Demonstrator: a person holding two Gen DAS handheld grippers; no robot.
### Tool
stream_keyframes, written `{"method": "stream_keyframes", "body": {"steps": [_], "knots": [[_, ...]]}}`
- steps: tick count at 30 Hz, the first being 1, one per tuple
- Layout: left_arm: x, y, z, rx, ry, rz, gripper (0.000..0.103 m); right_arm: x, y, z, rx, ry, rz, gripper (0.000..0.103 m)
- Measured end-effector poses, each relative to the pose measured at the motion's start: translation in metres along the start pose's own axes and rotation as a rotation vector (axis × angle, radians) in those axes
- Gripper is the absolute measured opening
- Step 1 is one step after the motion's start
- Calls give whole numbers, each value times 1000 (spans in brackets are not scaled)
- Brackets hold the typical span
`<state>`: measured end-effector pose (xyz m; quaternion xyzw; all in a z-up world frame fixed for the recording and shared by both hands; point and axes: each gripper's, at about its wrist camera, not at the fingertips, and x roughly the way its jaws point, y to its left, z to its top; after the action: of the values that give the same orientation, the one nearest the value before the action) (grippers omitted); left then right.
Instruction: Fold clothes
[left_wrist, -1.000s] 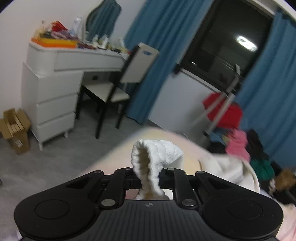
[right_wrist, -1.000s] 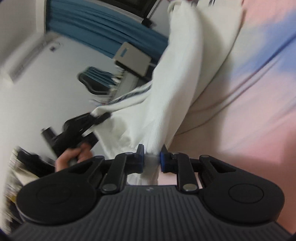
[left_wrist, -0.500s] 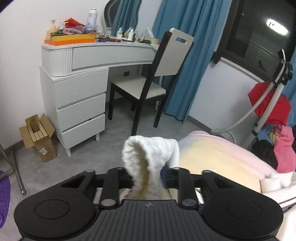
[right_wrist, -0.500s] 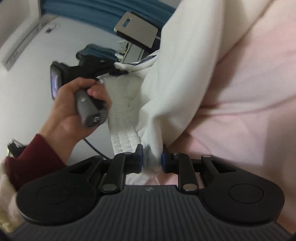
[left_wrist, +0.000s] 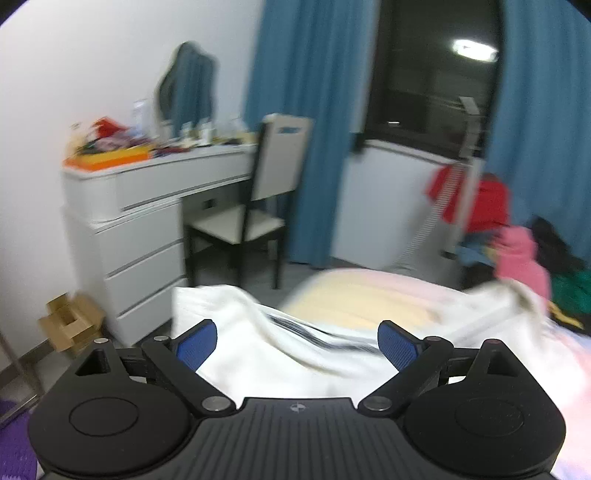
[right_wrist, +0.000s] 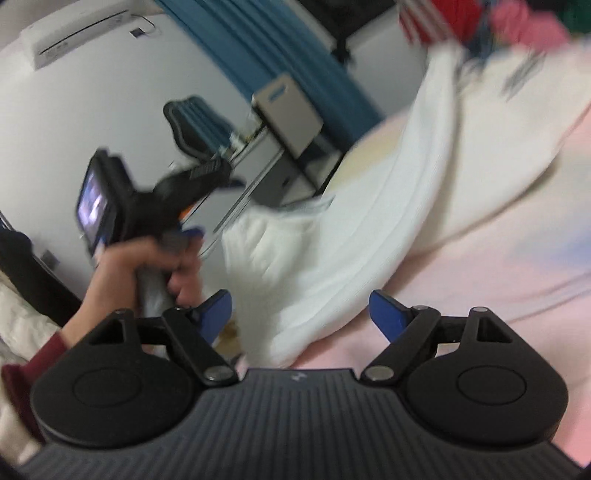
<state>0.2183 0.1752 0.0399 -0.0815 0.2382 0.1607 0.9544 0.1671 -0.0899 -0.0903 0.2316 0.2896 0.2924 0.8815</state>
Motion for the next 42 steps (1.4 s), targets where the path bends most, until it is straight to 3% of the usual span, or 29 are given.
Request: {"method": "stream_keyframes", "body": {"steps": [2,6,10,16,23,24,26,29,30,34,38,42], "knots": [[-30,-23,-19,65,-15,-71,96,-30,-7,6,-73,-39,-75,84],[-41,-69,-42,122,-7,-162,96,-90,-24,18,-212,-110,-226,84],[-51,-115,-65,179,0,-251,90,-113,-53,19,-156,-157,-322,84],[18,-191,-39,157,-15,-270,83,-116,-101,18,-60,-209,-394,84],[140,-279,-2,185,-18,-288,66,-91,-171,22,39,-208,-463,84],[155,-290,0,196,-17,-276,62,-86,-179,22,58,-203,-467,84],[185,-311,2,217,2,-252,35,-75,-195,23,93,-191,-475,84],[203,-324,2,232,20,-243,12,-67,-209,22,119,-181,-480,84],[203,-326,1,235,17,-251,12,-65,-212,22,126,-179,-483,84],[156,-313,-9,290,-82,-359,8,-62,-216,20,142,-181,-484,84],[74,-272,-22,330,-146,-467,8,-68,-207,17,117,-210,-481,84],[-9,-217,-51,319,-138,-544,8,-77,-192,14,84,-242,-477,84]]}}
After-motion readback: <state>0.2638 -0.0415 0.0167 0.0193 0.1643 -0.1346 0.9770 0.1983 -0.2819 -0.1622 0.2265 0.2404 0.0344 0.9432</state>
